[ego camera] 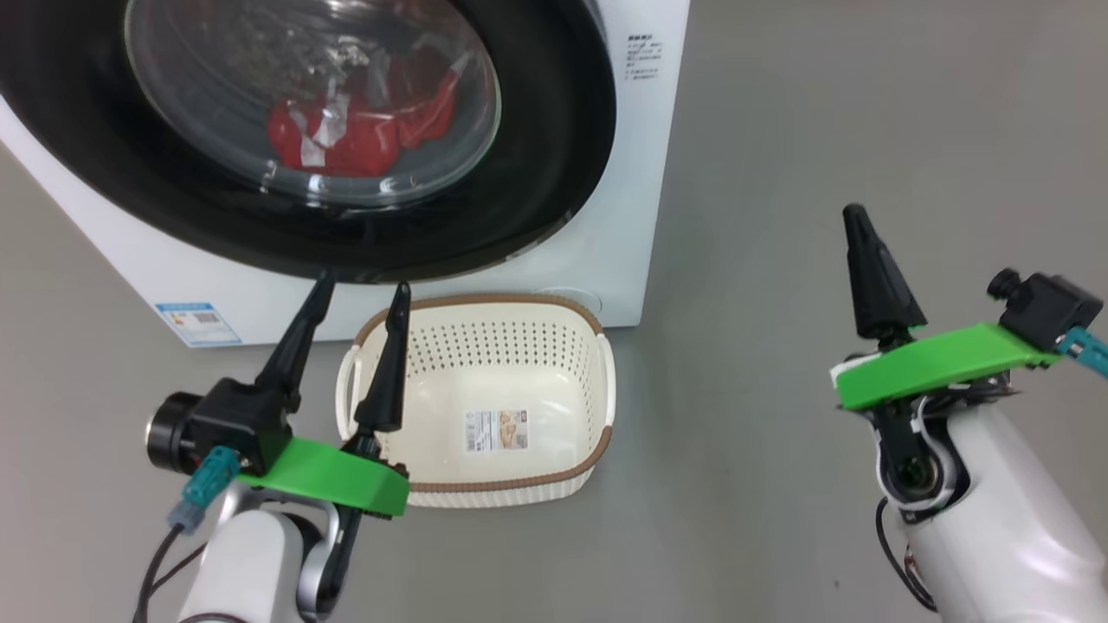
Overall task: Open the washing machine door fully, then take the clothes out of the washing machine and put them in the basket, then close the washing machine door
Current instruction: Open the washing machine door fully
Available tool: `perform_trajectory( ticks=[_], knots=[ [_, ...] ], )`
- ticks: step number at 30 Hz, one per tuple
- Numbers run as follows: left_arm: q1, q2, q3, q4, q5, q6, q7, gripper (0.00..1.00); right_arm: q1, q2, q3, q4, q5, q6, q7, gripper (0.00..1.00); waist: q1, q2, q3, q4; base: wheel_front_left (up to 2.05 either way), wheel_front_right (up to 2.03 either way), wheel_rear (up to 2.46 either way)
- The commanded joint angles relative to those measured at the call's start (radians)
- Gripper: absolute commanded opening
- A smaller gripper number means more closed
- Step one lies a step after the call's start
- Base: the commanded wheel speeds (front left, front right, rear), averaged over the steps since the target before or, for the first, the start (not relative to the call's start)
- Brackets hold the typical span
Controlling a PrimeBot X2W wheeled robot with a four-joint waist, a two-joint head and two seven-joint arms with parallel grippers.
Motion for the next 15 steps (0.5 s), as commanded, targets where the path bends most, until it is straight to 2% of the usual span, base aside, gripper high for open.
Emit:
perform_trajectory(
  ticks=[1, 8, 9, 10, 15],
  knots=[
    [-0.037, 0.016, 0.026, -0.036, -0.002, 0.009, -0.012, 1.00, -0.046, -0.005, 0.027, -0.027, 0.053, 0.001, 0.009, 0.00, 0.0000, -0.0001, 0.036, 0.018, 0.00, 0.00, 0.00],
    [-0.063, 0.016, -0.003, -0.065, -0.025, 0.009, -0.012, 1.00, -0.117, -0.045, 0.035, -0.077, 0.333, 0.001, 0.107, 0.00, 0.0000, -0.0001, 0.110, 0.045, 0.00, 0.00, 0.00],
    [-0.063, 0.016, -0.003, -0.065, -0.025, 0.009, -0.012, 1.00, -0.117, -0.045, 0.035, -0.077, 0.333, 0.001, 0.107, 0.00, 0.0000, -0.0001, 0.110, 0.045, 0.00, 0.00, 0.00],
    [-0.072, 0.016, -0.007, -0.077, -0.050, 0.009, -0.012, 1.00, -0.135, -0.059, 0.037, -0.090, 0.398, 0.001, 0.143, 0.00, 0.0000, -0.0001, 0.129, 0.053, 0.00, 0.00, 0.00],
    [-0.091, 0.016, -0.013, -0.105, -0.054, 0.007, -0.012, 1.00, -0.173, -0.079, 0.033, -0.100, 0.510, 0.001, 0.213, 0.00, 0.0000, -0.0001, 0.159, 0.063, 0.00, 0.00, 0.00]
  ],
)
